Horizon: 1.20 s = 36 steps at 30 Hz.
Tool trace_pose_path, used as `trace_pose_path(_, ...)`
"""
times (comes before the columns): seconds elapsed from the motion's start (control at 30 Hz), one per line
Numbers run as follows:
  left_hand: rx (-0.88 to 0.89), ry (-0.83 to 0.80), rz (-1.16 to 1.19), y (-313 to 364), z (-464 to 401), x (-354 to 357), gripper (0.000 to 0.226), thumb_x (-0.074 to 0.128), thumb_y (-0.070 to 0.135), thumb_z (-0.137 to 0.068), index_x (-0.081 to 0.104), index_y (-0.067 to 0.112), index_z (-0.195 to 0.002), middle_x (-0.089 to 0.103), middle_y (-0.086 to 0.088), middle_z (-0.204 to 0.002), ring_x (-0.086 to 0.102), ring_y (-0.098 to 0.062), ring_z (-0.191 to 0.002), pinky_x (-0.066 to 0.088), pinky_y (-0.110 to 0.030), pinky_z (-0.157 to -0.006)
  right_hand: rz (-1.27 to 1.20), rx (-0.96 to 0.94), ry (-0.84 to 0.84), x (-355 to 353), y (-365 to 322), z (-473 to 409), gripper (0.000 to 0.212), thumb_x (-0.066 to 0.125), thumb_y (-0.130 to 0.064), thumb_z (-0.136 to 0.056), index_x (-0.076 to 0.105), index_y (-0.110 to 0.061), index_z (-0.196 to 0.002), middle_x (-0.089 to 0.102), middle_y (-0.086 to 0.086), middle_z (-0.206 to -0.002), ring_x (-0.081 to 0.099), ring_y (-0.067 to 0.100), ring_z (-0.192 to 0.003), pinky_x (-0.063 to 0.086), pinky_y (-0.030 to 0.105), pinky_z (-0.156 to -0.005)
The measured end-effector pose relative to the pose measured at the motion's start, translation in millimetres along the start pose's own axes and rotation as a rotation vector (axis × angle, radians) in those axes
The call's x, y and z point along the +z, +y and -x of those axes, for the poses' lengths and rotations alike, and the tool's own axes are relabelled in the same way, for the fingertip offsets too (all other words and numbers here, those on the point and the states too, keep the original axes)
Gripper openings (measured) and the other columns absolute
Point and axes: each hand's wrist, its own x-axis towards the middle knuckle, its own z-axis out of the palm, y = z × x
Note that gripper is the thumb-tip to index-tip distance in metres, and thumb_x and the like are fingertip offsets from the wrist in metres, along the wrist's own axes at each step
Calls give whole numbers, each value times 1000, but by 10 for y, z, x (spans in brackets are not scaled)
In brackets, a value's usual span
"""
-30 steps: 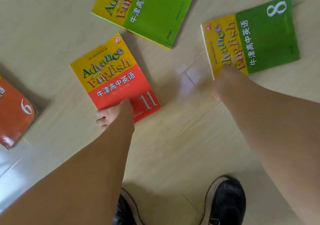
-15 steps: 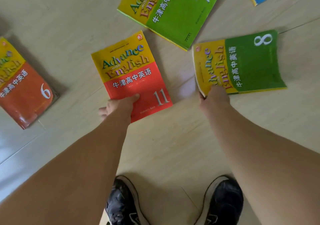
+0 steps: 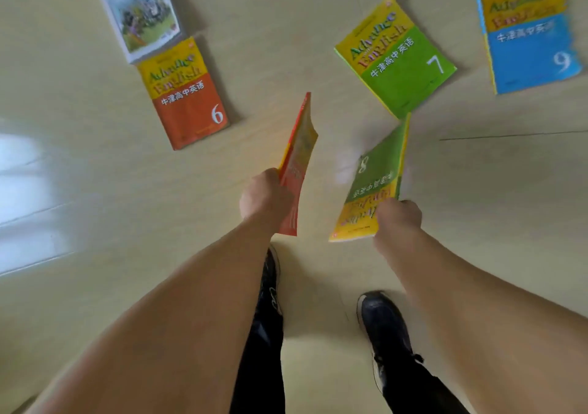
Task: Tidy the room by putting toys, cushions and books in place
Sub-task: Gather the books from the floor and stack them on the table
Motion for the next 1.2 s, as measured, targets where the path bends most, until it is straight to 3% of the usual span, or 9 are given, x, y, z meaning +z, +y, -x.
trace_pose_path(0.1, 0, 29, -35, -191, 739, -555, 18, 46, 14, -89, 62, 17, -98, 60, -1, -76, 58, -20, -61, 42, -25, -50, 354, -219, -99, -297, -71, 787, 10, 43, -2, -83, 40, -8, -77, 43, 6, -72, 36, 23, -59, 30, 27, -53)
trace_pose_path(0.23, -48, 98, -22, -375, 2039, -1424, 15, 47, 19, -90, 60, 17, -97, 62, -5, -82, 60, -29, -71, 47, -32, -59, 847, -578, -270, -800, -225, 1983, 19, 44, -3, -83, 33, -14, -72, 41, 3, -70, 36, 21, -57, 25, 30, -49)
trace_pose_path(0.3, -109, 158, 34, -453, 2746, -1838, 16, 45, 26, -93, 58, 16, -95, 60, -6, -80, 58, -30, -71, 45, -32, -60, 1038, -757, -329, -1093, -277, 2623, 12, 46, -2, -83, 39, -13, -85, 44, 4, -73, 45, 27, -66, 31, 30, -55)
trace_pose_path(0.43, -276, 291, 211, -810, 4223, -2422, 20, 47, 27, -90, 58, 17, -104, 64, -7, -88, 61, -32, -77, 47, -33, -64, 1301, -1073, -423, -1597, -189, 3842, 24, 54, -8, -83, 48, -14, -106, 56, 10, -88, 51, 31, -75, 40, 31, -63)
trace_pose_path(0.63, -548, 544, 479, -1701, 6138, -2494, 14, 47, 24, -96, 51, 26, -110, 63, 0, -92, 62, -23, -76, 47, -30, -56, 1396, -1357, -554, -2006, 351, 5511, 30, 53, -3, -74, 70, -16, -96, 66, 11, -94, 56, 32, -80, 43, 28, -66)
trace_pose_path(0.8, -744, 672, 672, -2555, 7165, -2181, 9, 44, 27, -100, 48, 23, -107, 64, -3, -91, 60, -23, -74, 44, -30, -56, 1374, -1483, -737, -1972, 1181, 6450, 16, 55, -10, -73, 68, -17, -79, 67, 3, -77, 59, 28, -74, 42, 26, -61)
trace_pose_path(1.0, -972, 839, 1027, -3631, 8196, -1596, 10, 45, 22, -100, 52, 19, -106, 64, -6, -100, 60, -28, -87, 43, -34, -73, 1522, -1562, -1012, -1749, 2492, 7442, 27, 45, -9, -88, 50, -19, -112, 58, 4, -101, 60, 27, -90, 53, 39, -79)
trace_pose_path(1.1, -1055, 906, 1127, -4100, 8539, -1409, 9, 45, 22, -101, 52, 20, -106, 63, -5, -103, 58, -24, -86, 42, -33, -73, 1571, -1656, -1067, -1611, 2974, 7819, 28, 44, -11, -90, 48, -24, -114, 58, 4, -104, 59, 25, -92, 54, 44, -83)
trace_pose_path(1.2, -1125, 989, 1206, -4586, 8829, -1245, 11, 44, 23, -102, 52, 18, -108, 62, -6, -102, 59, -23, -86, 43, -32, -68, 1599, -1769, -1121, -1428, 3445, 8184, 32, 46, -8, -85, 60, -26, -109, 64, 4, -104, 60, 23, -90, 55, 42, -82)
